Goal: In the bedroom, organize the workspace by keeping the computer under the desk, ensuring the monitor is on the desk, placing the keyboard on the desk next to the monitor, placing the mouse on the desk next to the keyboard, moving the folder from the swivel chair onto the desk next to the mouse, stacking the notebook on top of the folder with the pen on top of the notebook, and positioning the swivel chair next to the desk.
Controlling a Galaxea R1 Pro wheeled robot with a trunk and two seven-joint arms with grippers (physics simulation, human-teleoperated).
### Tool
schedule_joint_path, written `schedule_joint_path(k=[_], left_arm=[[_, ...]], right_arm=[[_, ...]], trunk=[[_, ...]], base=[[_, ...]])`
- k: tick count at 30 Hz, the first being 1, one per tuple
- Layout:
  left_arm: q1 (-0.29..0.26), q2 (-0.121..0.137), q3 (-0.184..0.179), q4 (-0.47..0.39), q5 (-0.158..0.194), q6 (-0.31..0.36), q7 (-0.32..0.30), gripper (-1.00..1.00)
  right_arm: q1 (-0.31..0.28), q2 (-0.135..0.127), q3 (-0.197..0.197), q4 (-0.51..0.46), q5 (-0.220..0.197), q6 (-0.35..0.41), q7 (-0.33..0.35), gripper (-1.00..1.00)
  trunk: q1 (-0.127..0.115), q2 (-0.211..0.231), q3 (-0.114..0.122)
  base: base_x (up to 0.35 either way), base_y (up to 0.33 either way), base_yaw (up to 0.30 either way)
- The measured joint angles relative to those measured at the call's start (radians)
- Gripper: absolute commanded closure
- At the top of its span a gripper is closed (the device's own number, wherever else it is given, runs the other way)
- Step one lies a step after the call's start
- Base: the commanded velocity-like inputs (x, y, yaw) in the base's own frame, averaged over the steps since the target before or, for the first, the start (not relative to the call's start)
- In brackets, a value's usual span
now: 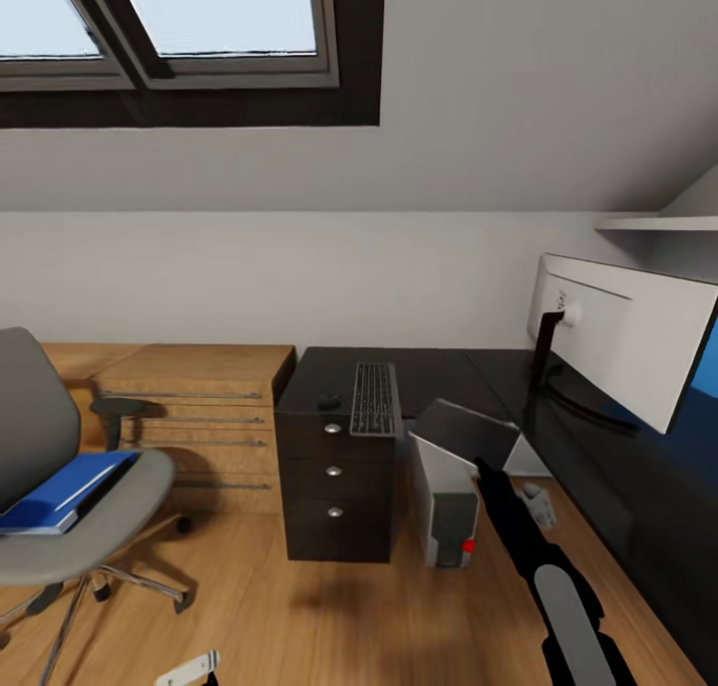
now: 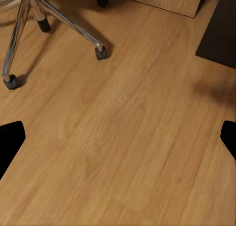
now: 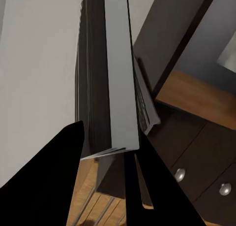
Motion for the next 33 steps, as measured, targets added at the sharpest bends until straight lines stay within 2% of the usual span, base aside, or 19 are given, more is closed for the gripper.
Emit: schedule_joint_path(k=[13,17,21,24,33], left_arm=[[0.0,-0.001,0.0,0.0,0.0,0.0,0.0,-1.0],[0.0,-0.001,0.0,0.0,0.0,0.0,-0.001,-1.0],[0.0,-0.001,-0.009,0.0,0.0,0.001,-0.002,-1.0],[0.0,-0.002,-0.021,0.0,-0.001,0.001,-0.002,-1.0],[0.0,-0.002,-0.027,0.0,-0.001,0.001,-0.001,-1.0]], right_arm=[[0.0,0.002,-0.035,0.039,-0.004,0.003,-0.017,1.0],[0.0,0.003,-0.042,0.05,-0.027,0.004,-0.059,1.0],[0.0,0.002,-0.045,0.055,-0.1,0.004,-0.113,1.0],[0.0,0.002,-0.046,0.056,-0.12,0.004,-0.133,1.0],[0.0,0.001,-0.047,0.061,-0.127,0.002,-0.14,1.0]], trunk=[[0.0,0.0,0.0],[0.0,0.0,0.0],[0.001,0.0,0.0],[0.0,0.0,0.0],[0.0,0.0,0.0]], base=[[0.322,0.0,0.0],[0.255,0.0,0.0],[0.063,0.0,0.0],[0.069,0.0,0.0],[0.274,0.0,0.0]])
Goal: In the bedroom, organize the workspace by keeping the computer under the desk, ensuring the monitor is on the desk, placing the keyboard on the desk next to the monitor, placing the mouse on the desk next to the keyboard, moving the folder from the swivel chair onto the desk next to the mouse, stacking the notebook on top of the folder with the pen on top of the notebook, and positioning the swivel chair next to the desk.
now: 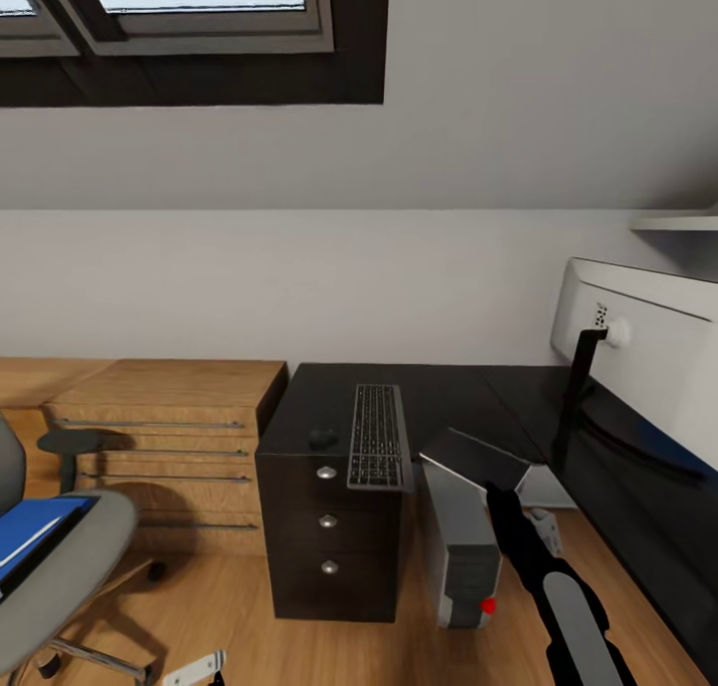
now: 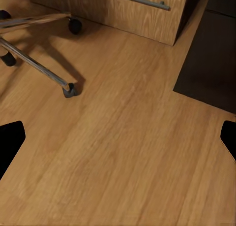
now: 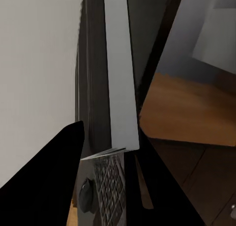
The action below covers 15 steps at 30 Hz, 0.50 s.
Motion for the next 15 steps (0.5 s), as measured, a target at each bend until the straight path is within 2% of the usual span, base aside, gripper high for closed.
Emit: schedule_joint_path(k=[5,8,15], left_arm=[[0.0,0.0,0.0,0.0,0.0,-0.001,0.001,-1.0],[0.0,0.0,0.0,0.0,0.0,0.0,0.001,-1.0],[0.0,0.0,0.0,0.0,0.0,0.0,0.001,-1.0]], right_arm=[[-0.001,0.0,-0.006,0.024,0.001,-0.001,0.0,1.0],[-0.003,-0.001,-0.011,0.07,0.001,-0.002,0.0,1.0],[-0.006,-0.002,-0.02,0.105,0.001,-0.038,0.0,1.0]], trunk=[[0.0,0.0,0.0],[0.0,0.0,0.0],[0.001,0.0,0.0]], base=[[0.313,0.0,0.0],[0.081,0.0,0.0],[0.017,0.0,0.0]])
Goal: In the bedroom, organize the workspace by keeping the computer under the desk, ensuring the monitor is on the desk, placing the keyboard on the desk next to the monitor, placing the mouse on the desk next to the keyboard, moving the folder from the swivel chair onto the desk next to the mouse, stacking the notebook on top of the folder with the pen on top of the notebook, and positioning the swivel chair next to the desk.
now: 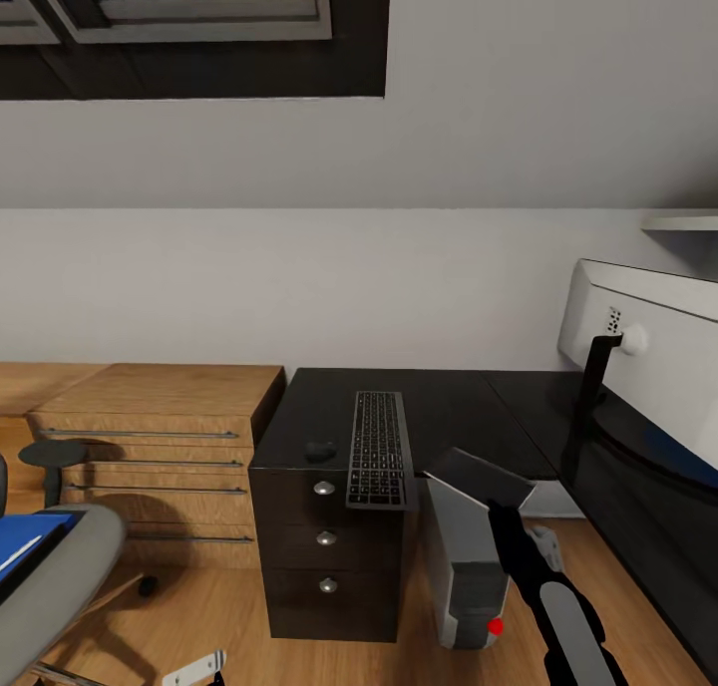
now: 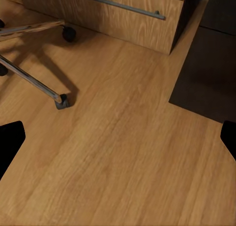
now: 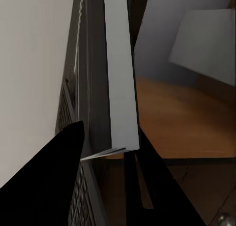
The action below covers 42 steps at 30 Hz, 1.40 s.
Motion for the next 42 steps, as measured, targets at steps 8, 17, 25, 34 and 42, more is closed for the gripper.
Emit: schedule_joint_path(k=[8,17,25,34,42], left_arm=[[0.0,0.0,0.0,0.0,0.0,0.0,0.0,-1.0],[0.0,0.0,0.0,0.0,0.0,-0.001,0.0,-1.0],[0.0,0.0,0.0,0.0,0.0,-0.001,0.0,-1.0],[0.0,0.0,0.0,0.0,0.0,-0.001,0.0,-1.0],[0.0,0.0,0.0,0.0,0.0,-0.001,0.0,-1.0]], right_arm=[[-0.005,-0.005,-0.001,0.044,-0.001,-0.038,0.0,1.0],[-0.007,-0.005,-0.002,0.058,-0.003,-0.052,0.001,1.0],[-0.016,-0.005,-0.015,0.067,-0.003,-0.054,0.002,1.0],[-0.022,-0.014,-0.016,0.075,-0.007,-0.059,0.003,1.0],[-0.033,-0.02,-0.017,0.092,0.003,-0.112,0.003,1.0]], trunk=[[0.0,0.0,0.0],[0.0,0.0,0.0],[-0.001,0.0,0.0],[0.0,0.0,0.0],[-0.001,0.0,0.0]], base=[[0.002,0.0,0.0],[0.008,0.0,0.0],[0.235,0.0,0.0],[0.119,0.0,0.0],[0.161,0.0,0.0]])
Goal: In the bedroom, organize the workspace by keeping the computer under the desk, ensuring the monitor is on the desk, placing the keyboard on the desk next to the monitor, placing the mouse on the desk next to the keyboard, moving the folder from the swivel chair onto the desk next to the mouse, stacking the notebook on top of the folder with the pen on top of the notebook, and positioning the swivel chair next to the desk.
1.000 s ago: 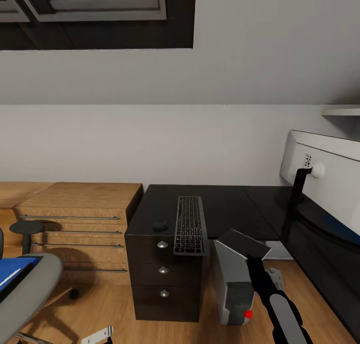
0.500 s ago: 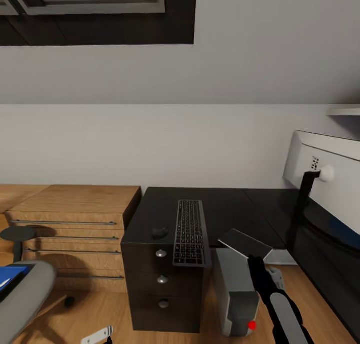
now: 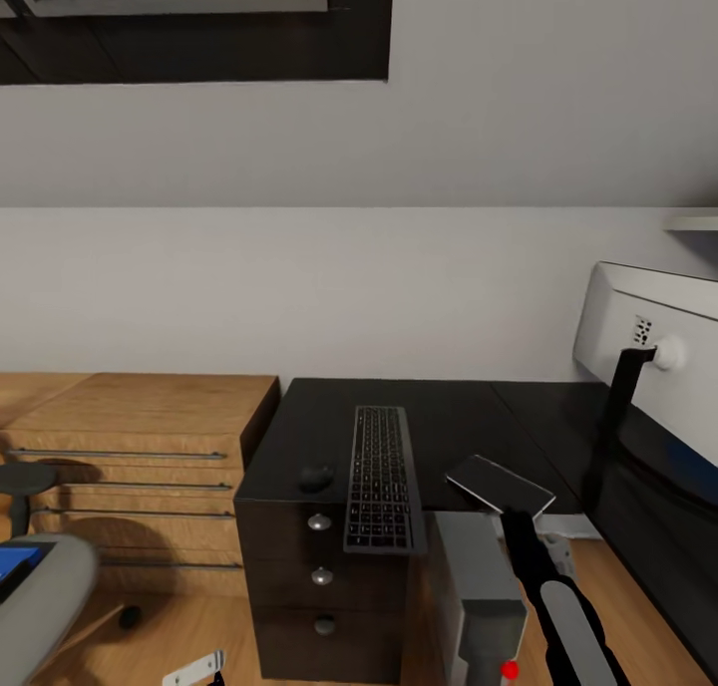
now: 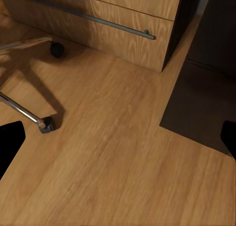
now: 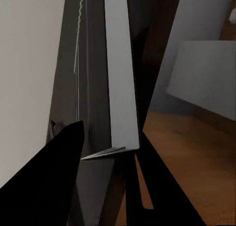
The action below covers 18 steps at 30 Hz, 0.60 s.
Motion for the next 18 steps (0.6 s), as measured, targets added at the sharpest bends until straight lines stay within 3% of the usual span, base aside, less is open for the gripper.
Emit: schedule_joint_path(k=[18], left_arm=[[0.0,0.0,0.0,0.0,0.0,0.0,0.001,-1.0]], right_arm=[[-0.002,-0.001,0.0,0.001,0.003,-0.007,-0.002,1.0]], trunk=[[0.0,0.0,0.0]], base=[[0.032,0.0,0.0]])
